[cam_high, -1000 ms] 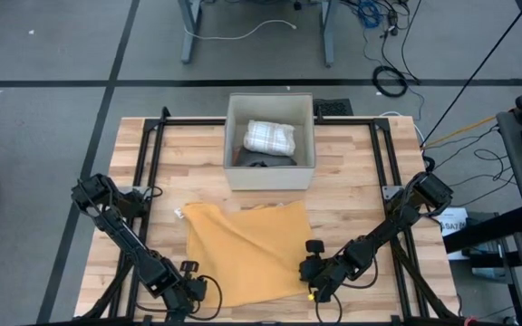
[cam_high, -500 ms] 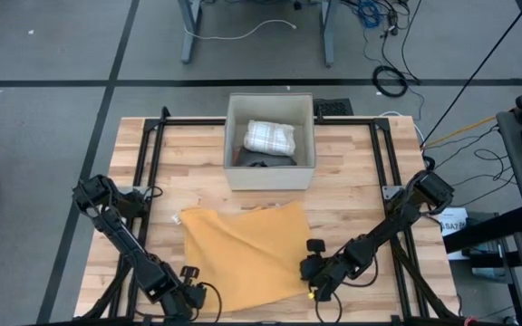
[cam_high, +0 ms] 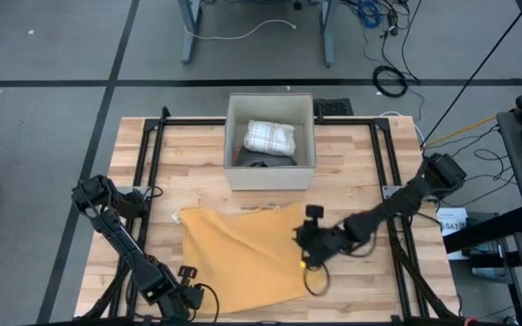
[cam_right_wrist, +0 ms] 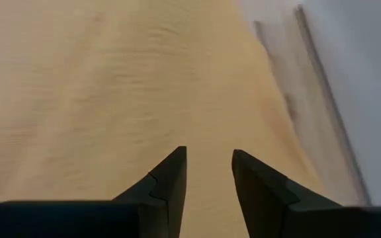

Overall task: Fold towel
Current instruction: Fold the orange towel

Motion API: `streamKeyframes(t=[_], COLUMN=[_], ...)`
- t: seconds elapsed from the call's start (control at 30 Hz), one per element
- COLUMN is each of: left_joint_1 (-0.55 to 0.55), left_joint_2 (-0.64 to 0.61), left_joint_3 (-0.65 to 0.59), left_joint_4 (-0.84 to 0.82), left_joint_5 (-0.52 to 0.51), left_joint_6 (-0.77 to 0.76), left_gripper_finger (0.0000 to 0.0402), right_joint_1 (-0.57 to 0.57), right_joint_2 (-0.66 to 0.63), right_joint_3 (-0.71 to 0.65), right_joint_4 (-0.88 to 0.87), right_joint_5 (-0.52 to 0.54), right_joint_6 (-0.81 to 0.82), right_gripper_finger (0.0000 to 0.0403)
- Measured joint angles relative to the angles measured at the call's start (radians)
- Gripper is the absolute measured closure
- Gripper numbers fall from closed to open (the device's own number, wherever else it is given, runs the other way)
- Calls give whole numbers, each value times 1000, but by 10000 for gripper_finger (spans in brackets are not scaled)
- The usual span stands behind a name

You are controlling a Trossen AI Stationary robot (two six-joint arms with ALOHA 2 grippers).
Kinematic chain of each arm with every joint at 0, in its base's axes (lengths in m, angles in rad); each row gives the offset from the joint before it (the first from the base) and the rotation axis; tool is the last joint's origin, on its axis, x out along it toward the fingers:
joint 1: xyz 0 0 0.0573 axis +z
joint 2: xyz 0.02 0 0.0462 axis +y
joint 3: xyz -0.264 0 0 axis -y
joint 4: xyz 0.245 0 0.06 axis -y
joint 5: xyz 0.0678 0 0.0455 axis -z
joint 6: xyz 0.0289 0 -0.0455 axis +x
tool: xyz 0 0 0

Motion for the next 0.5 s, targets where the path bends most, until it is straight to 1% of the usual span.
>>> streamKeyframes(t=[0.17,0.37,0.5], left_joint_1=[-8,-9,-14], left_joint_2=[-1,-1,-2], left_joint_3=[0,0,2], left_joint_4=[1,1,2], left_joint_5=[-2,-2,-2], left_joint_6=[-2,-1,-2], left_gripper_finger=[399,399,400], right_joint_1=[-114,-223,-255], right_joint_2=[33,103,154], right_joint_3=[-16,-17,-14], right_joint_4=[6,28,37], right_joint_5=[-23,-170,-195], right_joint_6=[-49,-82,-84], right_gripper_finger=[291,291,291])
